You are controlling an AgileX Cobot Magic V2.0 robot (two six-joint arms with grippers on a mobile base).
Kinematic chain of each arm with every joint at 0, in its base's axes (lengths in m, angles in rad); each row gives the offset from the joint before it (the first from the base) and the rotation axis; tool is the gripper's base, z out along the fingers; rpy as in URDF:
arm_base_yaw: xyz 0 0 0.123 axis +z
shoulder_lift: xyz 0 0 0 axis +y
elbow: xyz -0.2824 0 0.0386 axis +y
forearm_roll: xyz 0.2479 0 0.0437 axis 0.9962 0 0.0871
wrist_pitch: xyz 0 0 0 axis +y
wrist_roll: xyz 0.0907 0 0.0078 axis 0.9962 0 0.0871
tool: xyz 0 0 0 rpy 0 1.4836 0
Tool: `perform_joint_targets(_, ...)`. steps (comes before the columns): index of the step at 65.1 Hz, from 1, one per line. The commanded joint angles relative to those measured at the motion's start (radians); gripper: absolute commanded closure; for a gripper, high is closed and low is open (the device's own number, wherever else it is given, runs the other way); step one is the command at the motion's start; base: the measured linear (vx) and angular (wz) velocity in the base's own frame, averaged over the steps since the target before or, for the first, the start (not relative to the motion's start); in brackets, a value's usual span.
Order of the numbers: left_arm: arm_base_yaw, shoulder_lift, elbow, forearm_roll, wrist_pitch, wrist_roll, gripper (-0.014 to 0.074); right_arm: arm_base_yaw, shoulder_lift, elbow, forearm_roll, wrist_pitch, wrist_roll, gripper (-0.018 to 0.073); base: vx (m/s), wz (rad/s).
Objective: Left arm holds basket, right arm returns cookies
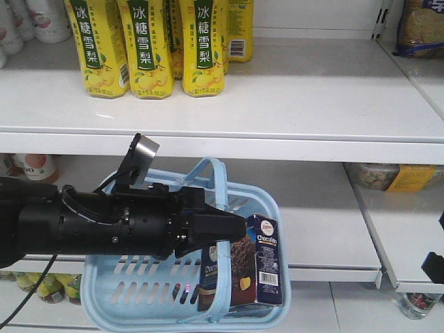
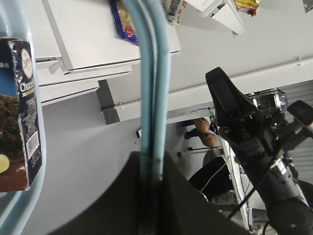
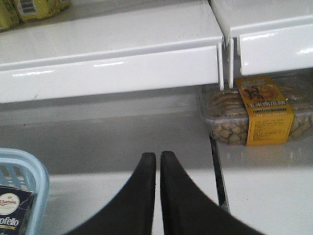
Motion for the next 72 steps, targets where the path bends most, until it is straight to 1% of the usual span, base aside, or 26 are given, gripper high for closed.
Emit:
perform_joint_targets(1, -0.005, -0.042, -0.033, -0.109, 0.057, 0.013, 0.0599, -0.007, 0.061, -0.036, -0.002, -0.085, 0.001, 0.0570, 0.00, 0.00)
perform_joint_targets(8, -0.005, -0.042, -0.033, -0.109, 0.057, 0.013, 0.0599, -0.007, 0.103, -0.036, -0.001, -0.110, 0.011, 0.0570, 0.00, 0.00)
perform_joint_targets(17, -0.005, -0.042, -0.033, -0.109, 0.057, 0.013, 0.0599, -0.007, 0.121, -0.036, -0.001, -0.109, 0.011, 0.0563, 0.00, 0.00)
perform_joint_targets(25, -0.005, -0.042, -0.033, -0.109, 0.057, 0.013, 0.0599, -0.007, 0.121, -0.036, -0.001, -0.109, 0.011, 0.0526, 0.00, 0.00)
perform_joint_targets(32, -0.005, -0.042, -0.033, -0.109, 0.057, 0.013, 0.0599, -0.007, 0.121, -0.036, 0.000, -0.109, 0.011, 0.0455, 0.00, 0.00)
perform_joint_targets(46, -0.005, -0.042, -0.033, -0.109, 0.057, 0.013, 0.0599, -0.007, 0.121, -0.036, 0.001, -0.109, 0.015, 0.0227, 0.00, 0.00)
perform_joint_targets(55, -0.005, -0.042, -0.033, -0.109, 0.057, 0.013, 0.0599, -0.007, 0.121, -0.036, 0.024, -0.109, 0.015, 0.0113, 0.00, 0.00)
perform_joint_targets(63, -0.005, -0.042, -0.033, -0.109, 0.057, 0.013, 0.0599, -0.004, 0.121, -0.039, 0.041, -0.106, 0.022, 0.0073, 0.00, 0.00)
perform_joint_targets(68, -0.005, -0.042, -0.033, -0.109, 0.057, 0.013, 0.0599, -0.004, 0.125, -0.069, 0.099, -0.063, 0.026, 0.0072, 0.00, 0.00)
perform_joint_targets(72, -0.005, -0.042, -0.033, -0.109, 0.057, 0.013, 0.0599, -0.004, 0.139, -0.115, 0.138, 0.004, 0.025, 0.0071, 0.00, 0.00)
